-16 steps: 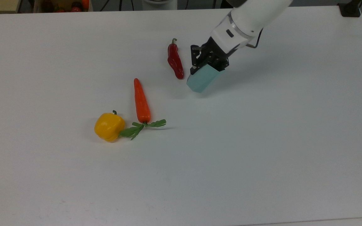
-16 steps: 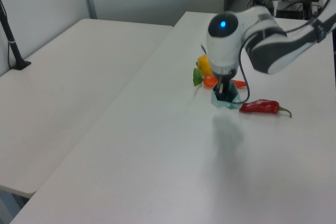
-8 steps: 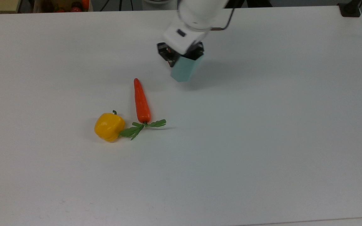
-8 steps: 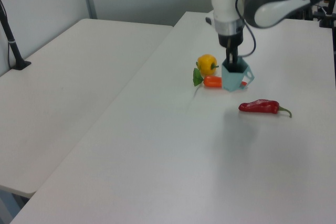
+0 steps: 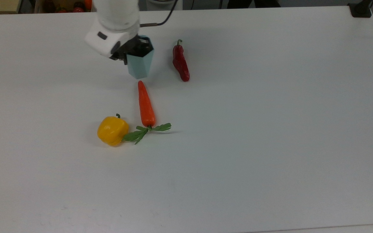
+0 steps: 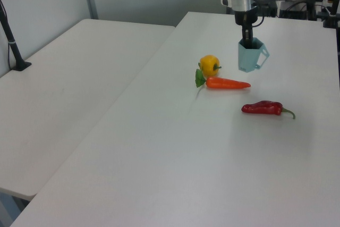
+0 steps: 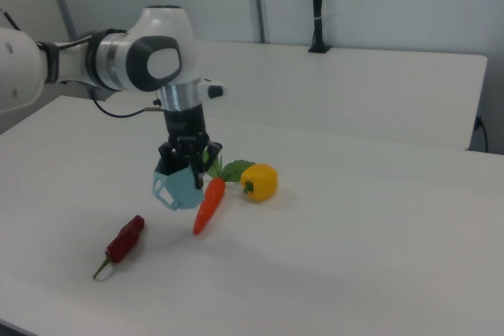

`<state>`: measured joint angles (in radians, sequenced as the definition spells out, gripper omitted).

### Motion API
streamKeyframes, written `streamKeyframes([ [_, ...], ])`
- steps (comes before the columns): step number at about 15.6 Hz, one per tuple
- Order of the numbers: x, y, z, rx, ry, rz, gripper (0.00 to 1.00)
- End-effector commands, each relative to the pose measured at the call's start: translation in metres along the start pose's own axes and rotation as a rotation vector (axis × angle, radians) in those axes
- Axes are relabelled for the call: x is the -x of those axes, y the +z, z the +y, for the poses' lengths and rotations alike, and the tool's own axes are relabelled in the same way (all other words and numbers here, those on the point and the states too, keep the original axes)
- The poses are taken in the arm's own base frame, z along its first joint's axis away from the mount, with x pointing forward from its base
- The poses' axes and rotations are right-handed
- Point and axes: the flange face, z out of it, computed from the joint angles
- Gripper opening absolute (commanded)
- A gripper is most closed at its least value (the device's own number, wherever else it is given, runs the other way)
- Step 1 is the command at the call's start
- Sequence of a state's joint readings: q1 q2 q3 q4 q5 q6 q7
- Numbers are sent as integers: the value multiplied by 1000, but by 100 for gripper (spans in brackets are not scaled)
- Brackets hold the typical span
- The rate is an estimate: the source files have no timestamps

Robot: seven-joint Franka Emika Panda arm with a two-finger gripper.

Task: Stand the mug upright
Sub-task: 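Lift and rotate the mug upright, carrying it past the chili pepper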

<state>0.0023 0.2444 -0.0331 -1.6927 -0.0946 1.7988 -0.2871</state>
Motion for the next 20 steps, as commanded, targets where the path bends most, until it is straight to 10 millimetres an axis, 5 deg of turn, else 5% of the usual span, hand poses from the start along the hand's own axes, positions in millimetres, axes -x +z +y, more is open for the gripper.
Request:
streamKeyframes([
  [1,15,29,49,-69,-7,-29,0],
  [8,10,84,109,-56,58,26,0],
  [14,3,103,109,-57,55,17,3],
  [15,3,103,109,-58,60,17,17],
  [16,3,104,109,-59,71,15,54],
  [17,3,103,109,-59,72,15,77],
  [18,3,101,108,-59,72,15,92],
  [20,2,91,106,-54,69,28,100],
])
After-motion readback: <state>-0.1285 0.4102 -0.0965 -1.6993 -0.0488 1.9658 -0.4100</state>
